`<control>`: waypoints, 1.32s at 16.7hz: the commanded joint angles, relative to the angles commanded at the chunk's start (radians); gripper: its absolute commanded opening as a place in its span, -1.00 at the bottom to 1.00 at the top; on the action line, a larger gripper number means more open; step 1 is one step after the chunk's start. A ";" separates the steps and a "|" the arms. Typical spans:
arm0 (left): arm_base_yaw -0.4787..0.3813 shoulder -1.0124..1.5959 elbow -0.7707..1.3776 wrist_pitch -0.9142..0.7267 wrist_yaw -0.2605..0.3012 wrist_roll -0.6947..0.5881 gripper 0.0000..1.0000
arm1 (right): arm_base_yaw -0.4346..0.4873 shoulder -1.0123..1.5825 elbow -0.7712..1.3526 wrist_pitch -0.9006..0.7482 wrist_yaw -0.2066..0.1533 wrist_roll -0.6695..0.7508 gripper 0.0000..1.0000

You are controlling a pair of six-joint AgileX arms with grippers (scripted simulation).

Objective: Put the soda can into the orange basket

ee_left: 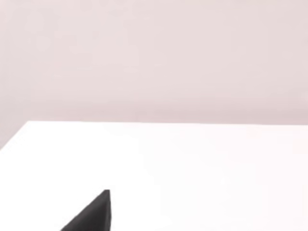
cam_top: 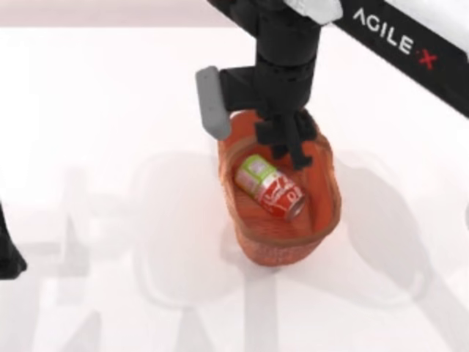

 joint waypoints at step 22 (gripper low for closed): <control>0.000 0.000 0.000 0.000 0.000 0.000 1.00 | -0.021 0.086 0.336 -0.239 0.001 -0.028 -1.00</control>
